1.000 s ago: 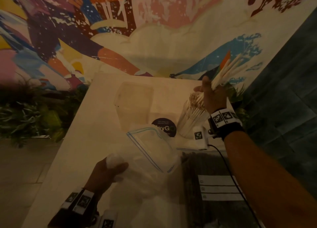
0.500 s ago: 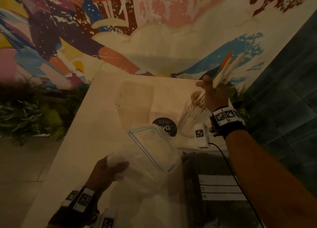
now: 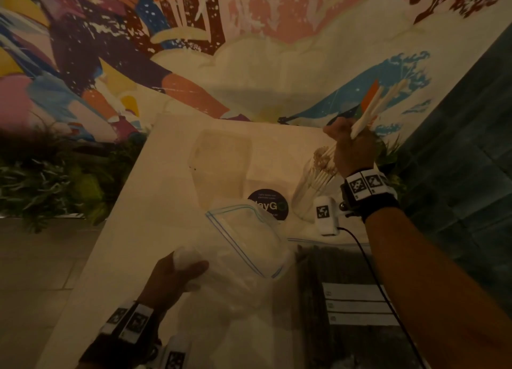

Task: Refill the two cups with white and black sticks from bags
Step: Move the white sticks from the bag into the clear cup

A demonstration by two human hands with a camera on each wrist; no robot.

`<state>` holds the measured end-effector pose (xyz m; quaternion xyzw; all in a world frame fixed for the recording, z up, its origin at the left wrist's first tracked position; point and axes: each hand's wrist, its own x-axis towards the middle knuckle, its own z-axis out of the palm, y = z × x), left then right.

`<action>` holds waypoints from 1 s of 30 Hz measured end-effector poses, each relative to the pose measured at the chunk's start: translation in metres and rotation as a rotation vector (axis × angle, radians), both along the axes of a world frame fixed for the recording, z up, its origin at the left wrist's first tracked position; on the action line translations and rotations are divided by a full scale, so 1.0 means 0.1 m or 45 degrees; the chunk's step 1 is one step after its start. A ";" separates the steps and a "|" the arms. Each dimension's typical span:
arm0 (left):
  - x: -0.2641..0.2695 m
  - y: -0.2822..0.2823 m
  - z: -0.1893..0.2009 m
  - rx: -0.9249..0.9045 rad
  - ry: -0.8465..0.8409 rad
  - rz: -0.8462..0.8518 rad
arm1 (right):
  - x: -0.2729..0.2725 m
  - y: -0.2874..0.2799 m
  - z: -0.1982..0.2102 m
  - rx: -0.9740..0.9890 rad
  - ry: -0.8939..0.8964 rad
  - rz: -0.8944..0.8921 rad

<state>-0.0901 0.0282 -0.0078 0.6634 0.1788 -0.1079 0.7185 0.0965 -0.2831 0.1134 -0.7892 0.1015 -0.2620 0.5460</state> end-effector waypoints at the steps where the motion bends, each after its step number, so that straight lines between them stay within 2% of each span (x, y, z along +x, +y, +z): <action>1: 0.00 0.00 -0.01 0.004 0.009 -0.002 | 0.02 -0.01 -0.01 0.023 0.006 0.007; 4: 0.00 0.01 -0.02 -0.002 0.020 0.013 | 0.06 -0.02 -0.13 -0.024 0.195 0.139; 6: 0.00 0.01 -0.01 0.010 0.011 0.002 | 0.05 -0.05 -0.17 -0.016 0.232 0.130; 10: -0.02 0.02 0.01 0.008 0.014 0.000 | 0.00 -0.08 0.06 -0.179 -0.080 -0.092; 12: -0.01 0.02 0.01 0.028 0.014 0.002 | 0.02 -0.09 0.13 -0.117 -0.133 -0.097; 14: -0.01 0.00 0.02 0.031 0.012 0.012 | 0.05 -0.08 0.08 -0.173 0.010 -0.088; 18: 0.01 -0.02 0.04 0.028 0.017 0.020 | 0.07 -0.11 -0.19 -0.634 0.574 -0.048; 19: 0.00 -0.02 0.04 0.035 0.017 0.019 | 0.06 -0.12 -0.22 -0.720 0.642 -0.082; 21: -0.02 0.00 0.03 0.050 0.027 0.018 | 0.03 -0.13 -0.18 -0.679 0.522 -0.131; 24: -0.02 0.01 0.01 0.052 0.047 0.027 | 0.02 -0.13 0.01 -0.405 -0.056 -0.151; 26: -0.02 0.00 0.03 0.034 0.049 0.044 | 0.03 -0.11 0.17 -0.402 -0.399 -0.140; 28: -0.01 -0.02 0.05 0.021 0.031 0.042 | 0.07 -0.08 0.27 -0.575 -0.459 -0.127; 29: -0.01 -0.02 0.06 0.030 0.024 0.032 | 0.08 -0.06 0.28 -0.658 -0.354 -0.087; 30: 0.00 -0.03 0.06 0.032 0.020 0.030 | 0.10 -0.05 0.22 -0.742 -0.157 -0.020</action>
